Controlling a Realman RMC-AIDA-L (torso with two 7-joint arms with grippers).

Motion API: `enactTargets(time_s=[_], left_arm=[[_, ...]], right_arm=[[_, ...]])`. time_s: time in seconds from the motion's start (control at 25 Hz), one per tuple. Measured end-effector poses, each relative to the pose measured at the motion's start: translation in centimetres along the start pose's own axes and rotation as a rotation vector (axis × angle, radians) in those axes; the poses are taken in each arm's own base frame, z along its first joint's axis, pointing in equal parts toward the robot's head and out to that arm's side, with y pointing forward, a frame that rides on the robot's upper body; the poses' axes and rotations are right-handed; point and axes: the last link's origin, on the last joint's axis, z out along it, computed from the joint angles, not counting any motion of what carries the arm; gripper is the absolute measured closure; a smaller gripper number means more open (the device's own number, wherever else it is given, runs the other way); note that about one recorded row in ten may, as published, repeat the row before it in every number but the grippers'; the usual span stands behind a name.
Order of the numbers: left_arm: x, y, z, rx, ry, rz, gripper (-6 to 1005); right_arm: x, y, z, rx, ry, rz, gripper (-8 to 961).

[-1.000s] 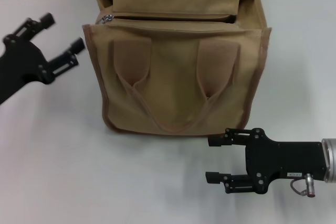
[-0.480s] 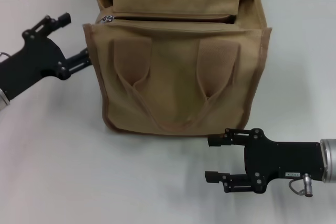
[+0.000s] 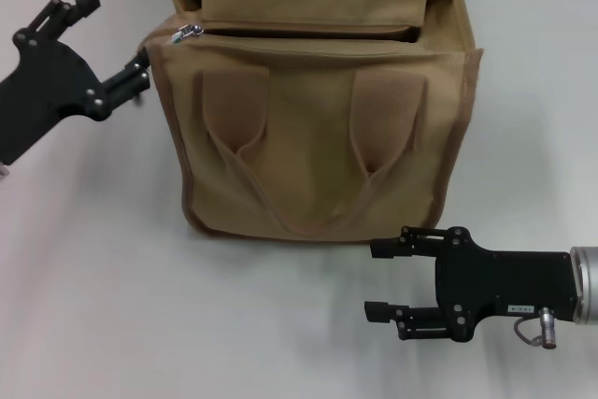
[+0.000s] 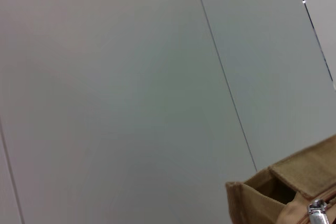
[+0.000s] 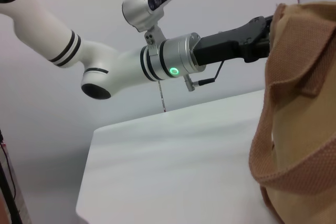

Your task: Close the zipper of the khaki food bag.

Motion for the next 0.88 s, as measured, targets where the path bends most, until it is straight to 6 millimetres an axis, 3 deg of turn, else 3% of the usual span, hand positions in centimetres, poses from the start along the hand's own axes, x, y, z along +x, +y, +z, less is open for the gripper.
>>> enactTargets(time_s=[0.48, 0.88], left_arm=[[-0.2, 0.7, 0.5, 0.072, 0.039, 0.063, 162], [-0.7, 1.7, 0.2, 0.077, 0.029, 0.098, 198]], right_arm=[[-1.1, -0.2, 0.2, 0.019, -0.087, 0.005, 222], [-2.8, 1.5, -0.5, -0.096, -0.208, -0.008, 222]])
